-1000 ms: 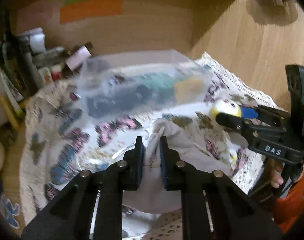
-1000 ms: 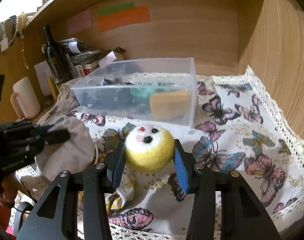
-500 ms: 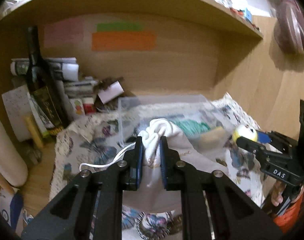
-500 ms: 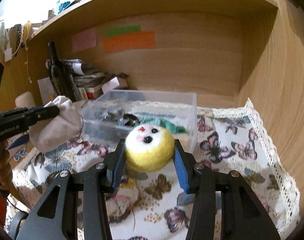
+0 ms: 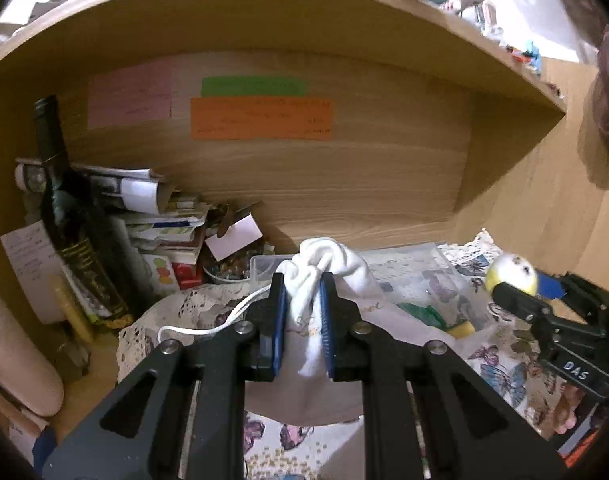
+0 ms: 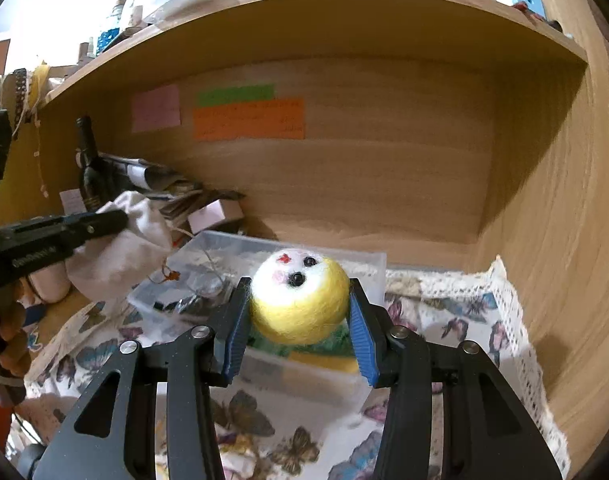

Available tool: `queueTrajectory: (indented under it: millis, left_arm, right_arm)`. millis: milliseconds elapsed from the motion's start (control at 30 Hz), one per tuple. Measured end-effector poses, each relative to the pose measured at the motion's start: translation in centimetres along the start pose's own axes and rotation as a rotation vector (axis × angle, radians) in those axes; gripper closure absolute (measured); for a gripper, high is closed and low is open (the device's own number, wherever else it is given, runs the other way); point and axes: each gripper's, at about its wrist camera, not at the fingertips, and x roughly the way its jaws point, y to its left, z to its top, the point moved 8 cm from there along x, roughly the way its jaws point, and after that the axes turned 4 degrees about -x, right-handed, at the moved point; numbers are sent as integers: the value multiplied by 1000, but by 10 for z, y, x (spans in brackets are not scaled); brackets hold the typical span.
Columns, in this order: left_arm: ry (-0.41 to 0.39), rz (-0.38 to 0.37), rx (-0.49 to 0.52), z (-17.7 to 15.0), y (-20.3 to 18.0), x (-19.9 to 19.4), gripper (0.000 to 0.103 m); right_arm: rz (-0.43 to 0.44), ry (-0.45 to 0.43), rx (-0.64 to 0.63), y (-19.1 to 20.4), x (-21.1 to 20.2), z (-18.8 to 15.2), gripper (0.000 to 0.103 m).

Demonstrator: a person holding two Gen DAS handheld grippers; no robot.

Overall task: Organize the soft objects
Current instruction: 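Place the white pouch in the box with left while right drops the ball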

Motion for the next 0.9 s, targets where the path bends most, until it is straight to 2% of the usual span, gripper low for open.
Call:
queueTrajectory:
  millis: [233, 433, 600, 900]
  left_arm:
    - [-3, 40, 39, -1, -14, 33, 88]
    - [66, 47, 43, -16, -21, 65, 88]
    - [162, 24, 41, -36, -21, 93, 88]
    - [220, 32, 65, -52, -25, 106, 87]
  right_arm:
    - [11, 27, -6, -2, 28, 9, 61]
    - [5, 92, -2, 3, 60, -1, 61]
    - [17, 163, -14, 8, 82, -13, 61]
    - [11, 254, -56, 15, 105, -33, 61]
